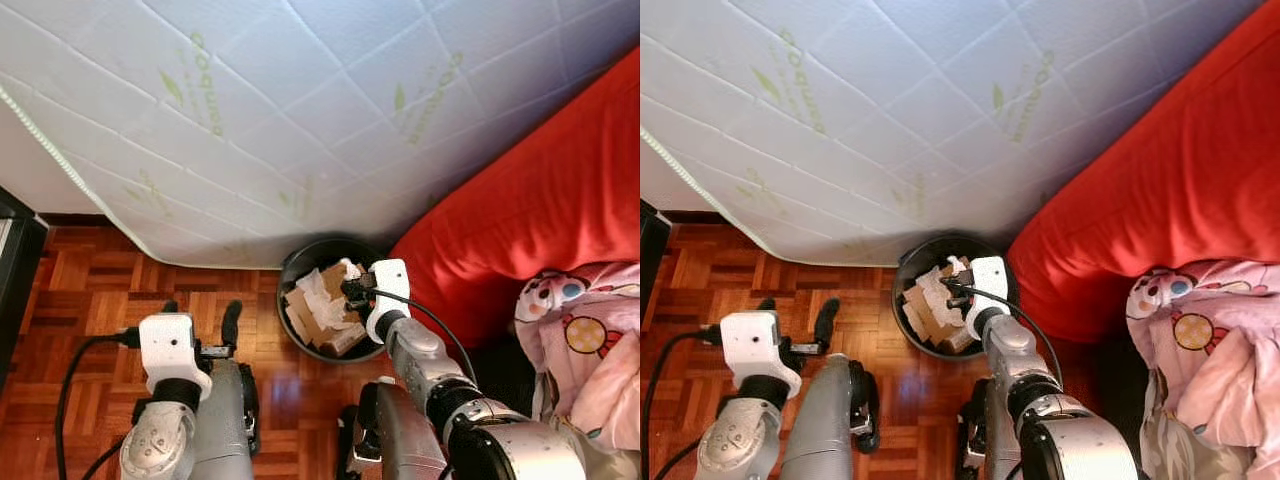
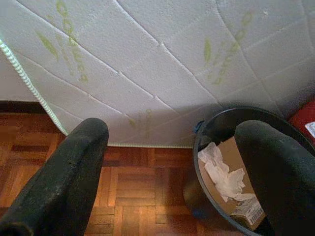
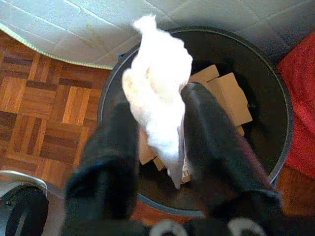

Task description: Clean up the room

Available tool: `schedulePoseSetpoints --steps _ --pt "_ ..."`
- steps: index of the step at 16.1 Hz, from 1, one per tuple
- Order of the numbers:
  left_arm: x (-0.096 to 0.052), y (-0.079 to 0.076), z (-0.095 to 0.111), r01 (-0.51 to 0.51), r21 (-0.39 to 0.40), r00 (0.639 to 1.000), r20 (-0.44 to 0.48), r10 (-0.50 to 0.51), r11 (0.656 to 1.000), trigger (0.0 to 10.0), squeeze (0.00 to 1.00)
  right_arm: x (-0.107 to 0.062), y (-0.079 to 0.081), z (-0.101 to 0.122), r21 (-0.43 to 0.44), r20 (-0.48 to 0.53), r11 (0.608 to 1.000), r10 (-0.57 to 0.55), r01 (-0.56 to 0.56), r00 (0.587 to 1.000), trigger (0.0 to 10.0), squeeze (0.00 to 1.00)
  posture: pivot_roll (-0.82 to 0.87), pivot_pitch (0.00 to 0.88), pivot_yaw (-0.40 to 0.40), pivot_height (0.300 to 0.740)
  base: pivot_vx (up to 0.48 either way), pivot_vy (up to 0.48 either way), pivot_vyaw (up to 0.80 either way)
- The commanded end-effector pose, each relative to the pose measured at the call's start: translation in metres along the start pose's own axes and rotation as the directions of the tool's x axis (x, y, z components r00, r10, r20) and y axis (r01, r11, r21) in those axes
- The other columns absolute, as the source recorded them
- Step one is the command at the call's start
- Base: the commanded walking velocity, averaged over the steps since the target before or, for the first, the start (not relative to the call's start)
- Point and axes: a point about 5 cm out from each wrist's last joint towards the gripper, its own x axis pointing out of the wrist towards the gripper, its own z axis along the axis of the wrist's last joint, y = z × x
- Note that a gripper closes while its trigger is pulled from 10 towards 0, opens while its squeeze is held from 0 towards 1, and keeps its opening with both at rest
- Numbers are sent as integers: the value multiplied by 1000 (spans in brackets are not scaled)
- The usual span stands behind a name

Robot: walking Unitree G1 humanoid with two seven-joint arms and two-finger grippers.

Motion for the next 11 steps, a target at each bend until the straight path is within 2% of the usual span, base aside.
schedulePoseSetpoints --steps 1,9,10,11 --pt "-6 -2 -3 0 12 999 -42 1 1000 10000 0 -4 -4 -13 12 -45 1000 -11 12 999 10000 1000 156 468 -137 633 0 0 0" --pt "-4 -1 -1 11 18 999 -53 -10 1000 10000 0 -4 -4 -11 20 -39 1000 -9 10 999 10000 1000 152 463 -121 633 0 0 0" --pt "-4 -1 -1 11 17 998 -56 -10 1000 10000 0 -4 -6 -11 15 -40 1000 -13 14 999 10000 898 152 463 -121 633 0 0 0" --pt "-4 -1 -3 10 15 998 -63 -9 1000 10000 0 -5 -10 -12 25 -33 999 -24 25 999 10000 0 147 457 -120 633 0 0 0"
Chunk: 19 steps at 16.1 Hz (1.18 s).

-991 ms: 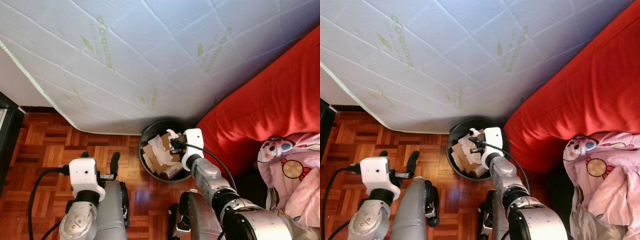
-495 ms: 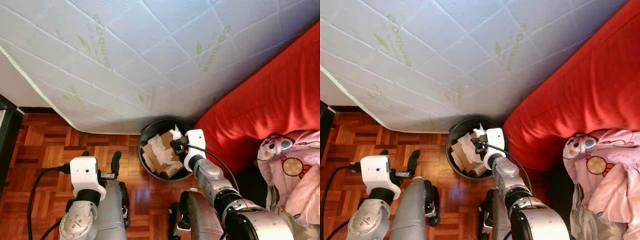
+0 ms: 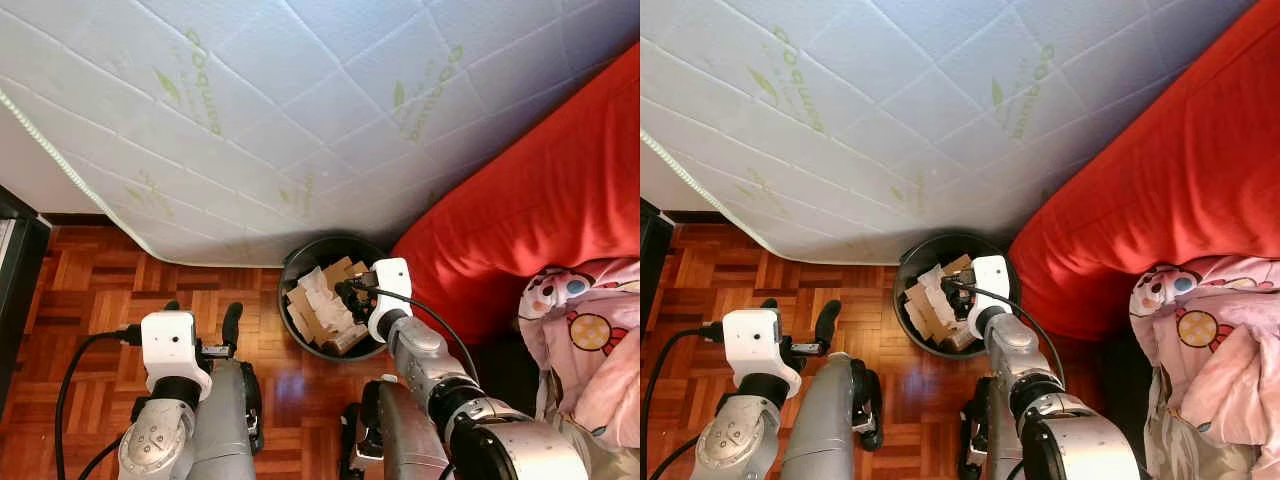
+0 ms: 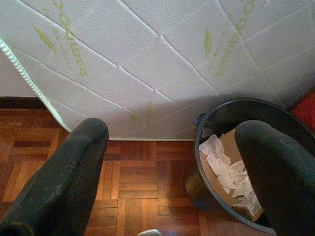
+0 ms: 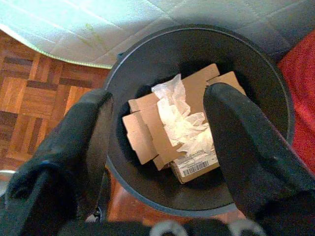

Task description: Clean up the room

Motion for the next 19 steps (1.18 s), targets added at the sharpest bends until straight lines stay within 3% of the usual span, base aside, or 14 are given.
schedulePoseSetpoints --steps 1,3,5,7,9,12,16,19 --pt "-5 1 -10 -4 2 999 -49 4 1000 10000 0 -6 -9 -14 34 -33 999 -32 33 999 10000 0 137 445 -119 633 0 0 0" --pt "-2 8 -20 -48 -40 995 -86 45 998 10000 0 -12 -24 -15 96 4 993 -73 72 997 10000 0 124 417 -116 633 0 0 0" --pt "2 22 -21 -100 -78 991 -94 93 992 10000 0 -29 -51 -30 168 31 973 -167 160 985 10000 0 107 387 -116 641 0 0 0" --pt "10 35 -31 -122 -49 987 -113 115 991 10000 0 -61 -84 -65 223 -18 935 -280 276 960 10000 0 81 318 -106 666 0 0 0" --pt "13 41 -49 -113 -30 980 -166 107 993 10000 0 -82 -94 -92 234 -77 911 -330 339 941 10000 0 66 251 -92 686 0 0 0" --pt "6 47 -94 -107 -8 939 -329 98 994 10000 0 -105 -93 -126 265 -163 869 -387 418 908 10000 0 50 152 -59 726 0 0 0" --pt "-8 46 -133 -107 2 872 -480 94 994 10000 0 -113 -82 -146 278 -240 849 -391 448 889 10000 0 31 67 -46 740 0 0 0" --pt "-36 39 -176 -105 18 737 -670 90 994 10000 0 -123 -70 -169 240 -352 859 -356 451 866 10000 0 6 0 -39 740 0 0 0"
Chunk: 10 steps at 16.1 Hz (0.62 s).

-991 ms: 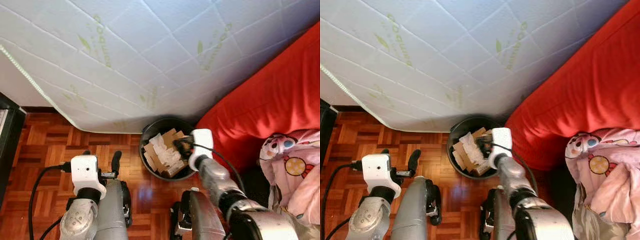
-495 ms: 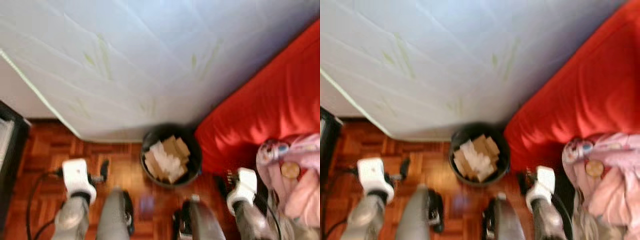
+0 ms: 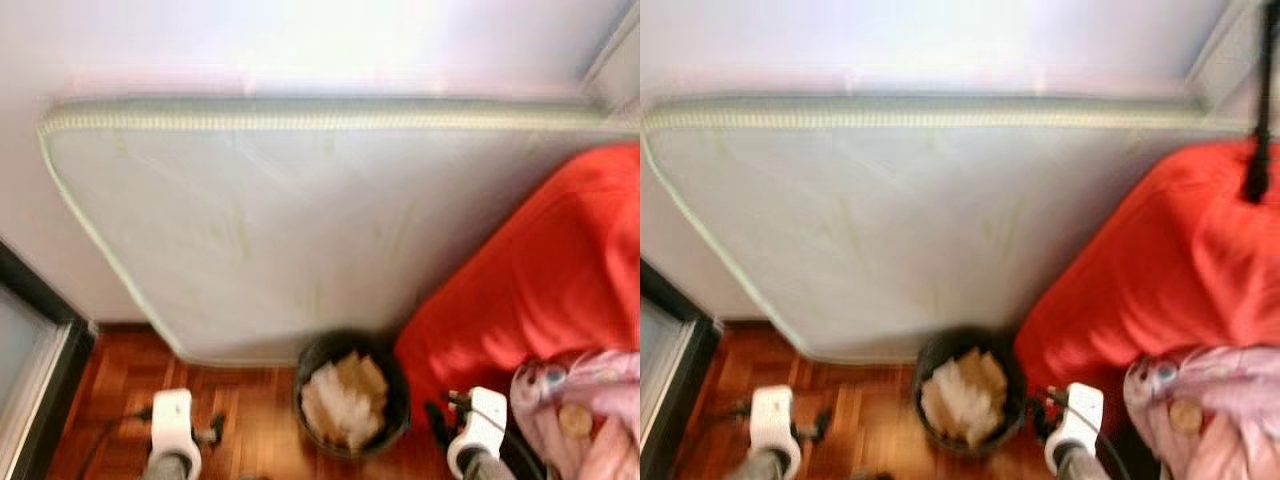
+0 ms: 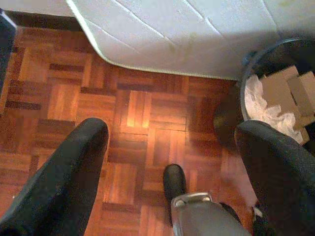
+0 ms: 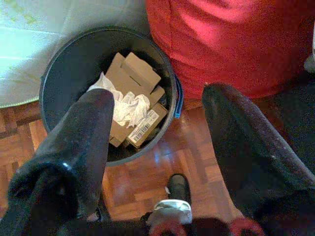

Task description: Clean up the room

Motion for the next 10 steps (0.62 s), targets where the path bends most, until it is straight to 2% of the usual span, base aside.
schedulePoseSetpoints --steps 1,2,4,6,10 --pt "-5 1 -20 -11 12 997 -82 12 1000 10000 0 -5 -5 -14 -13 -64 1000 -21 20 998 10000 0 -1 0 -37 740 0 0 0" --pt "-6 0 -28 -9 19 992 -124 11 1000 10000 0 -6 -4 -19 -25 -88 1000 -13 11 996 10000 0 -20 0 -36 740 0 0 0" --pt "-5 -3 -31 -6 17 988 -151 8 1000 10000 0 -9 -4 -28 -51 -134 999 -16 10 991 10000 0 -23 0 -35 740 0 0 0" --pt "1 -7 -23 1 14 990 -141 1 1000 10000 0 -13 -6 -39 -61 -181 998 -43 33 983 10000 0 -29 0 -33 740 0 0 0" --pt "4 -10 -18 11 26 991 -135 -7 1000 10000 0 -14 -5 -42 -60 -194 998 -47 36 980 10000 0 -37 0 -26 740 0 0 0"
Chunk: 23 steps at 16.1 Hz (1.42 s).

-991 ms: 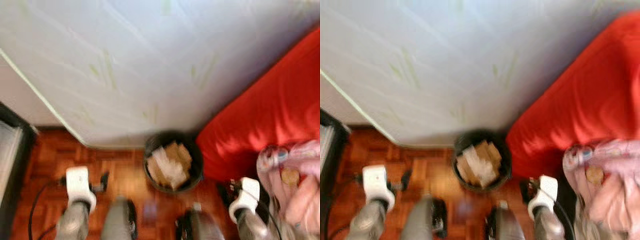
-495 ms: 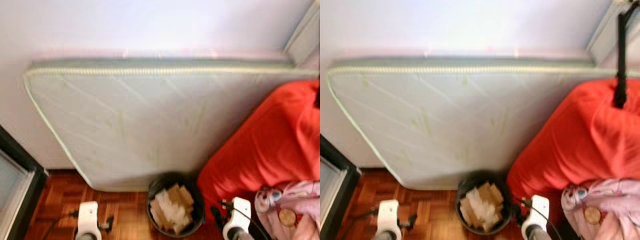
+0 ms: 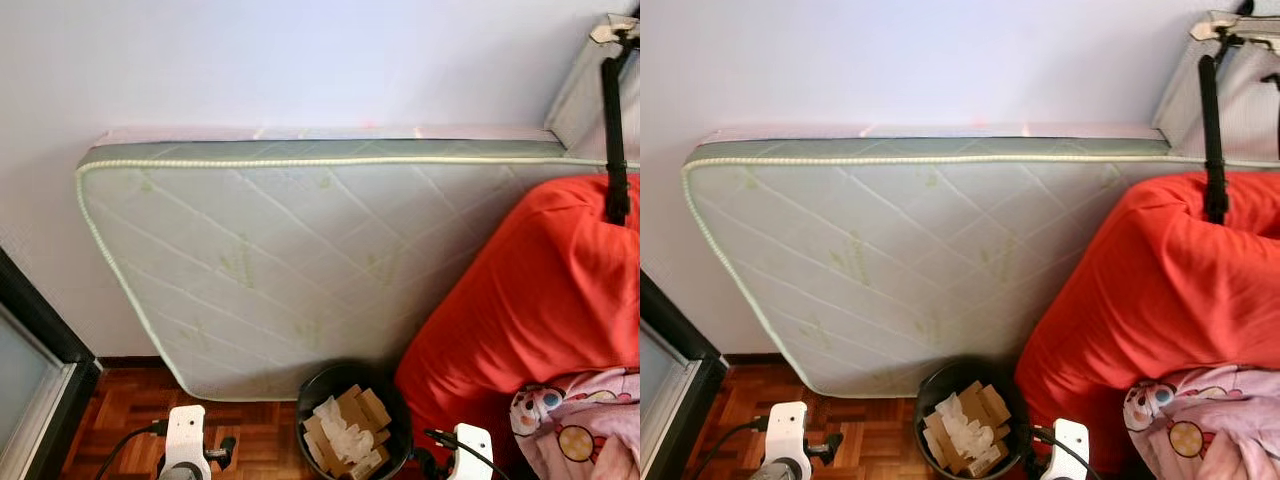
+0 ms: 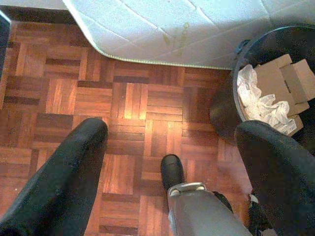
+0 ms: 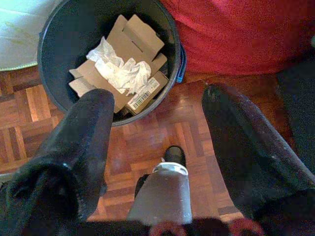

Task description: Clean up the room

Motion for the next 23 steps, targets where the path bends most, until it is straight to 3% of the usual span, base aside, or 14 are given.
schedulePoseSetpoints --steps 1,6,13,23 --pt "-1 -1 -7 -5 16 1000 -26 5 1000 10000 0 -1 -3 -2 -11 -14 1000 -10 10 1000 10000 0 -31 0 -35 740 0 0 0" --pt "-6 -1 -22 -23 -5 998 -56 23 1000 10000 0 -2 -8 -4 -13 -31 1000 -29 28 999 10000 0 -13 0 -50 740 0 0 0" --pt "-7 2 -22 -29 -5 998 -51 29 1000 10000 0 -1 0 -6 -11 -44 1000 -5 4 999 10000 0 -15 0 -39 740 0 0 -686" --pt "-7 3 -22 -26 9 998 -50 26 1000 10000 0 -2 -2 -12 3 -63 1000 -15 15 998 10000 0 -4 0 -31 740 0 0 -653"
